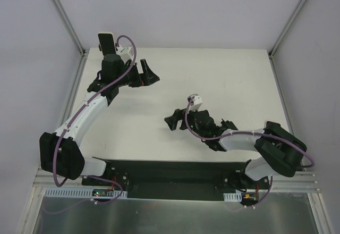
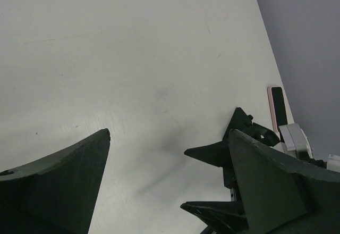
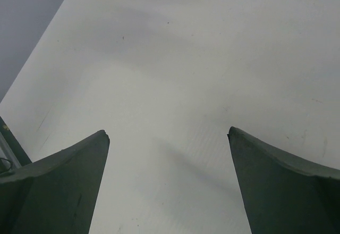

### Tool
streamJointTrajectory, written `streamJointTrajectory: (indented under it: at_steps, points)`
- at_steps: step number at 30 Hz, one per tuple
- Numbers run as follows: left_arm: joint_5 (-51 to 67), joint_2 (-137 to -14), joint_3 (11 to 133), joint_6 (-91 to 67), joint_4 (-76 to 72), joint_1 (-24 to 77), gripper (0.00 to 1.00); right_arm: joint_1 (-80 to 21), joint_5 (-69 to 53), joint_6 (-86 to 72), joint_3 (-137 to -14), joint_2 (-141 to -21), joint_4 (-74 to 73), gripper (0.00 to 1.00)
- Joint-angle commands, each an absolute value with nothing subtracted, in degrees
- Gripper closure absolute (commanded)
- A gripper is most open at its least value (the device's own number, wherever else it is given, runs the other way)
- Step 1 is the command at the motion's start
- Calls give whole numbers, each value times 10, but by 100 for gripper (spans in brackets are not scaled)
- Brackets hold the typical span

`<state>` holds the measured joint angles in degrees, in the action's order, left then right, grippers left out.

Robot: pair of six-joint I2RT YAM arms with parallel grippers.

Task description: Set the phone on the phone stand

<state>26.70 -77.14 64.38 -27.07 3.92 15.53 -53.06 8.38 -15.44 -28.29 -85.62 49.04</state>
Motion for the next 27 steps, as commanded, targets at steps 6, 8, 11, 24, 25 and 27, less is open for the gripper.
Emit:
streamJointTrajectory:
  at_steps: [6, 8, 11, 24, 25, 27]
  points:
    - [314, -737, 659, -285, 33, 149, 9, -505, 218, -97, -399, -628, 36, 4]
    - [327, -738, 660, -295, 33, 149, 8, -482, 230, -116, -418, -583, -47, 4]
    - [345, -737, 660, -314, 26, 142, 8, -420, 215, -141, -414, -496, -154, 4]
    - [371, -753, 651, -339, 7, 138, 8, -37, -112, -214, -345, -390, -271, 3]
    - [372, -754, 651, -338, 6, 139, 8, -32, -120, -217, -341, -395, -271, 2]
    - [372, -755, 650, -338, 6, 139, 8, -29, -133, -221, -335, -398, -271, 4]
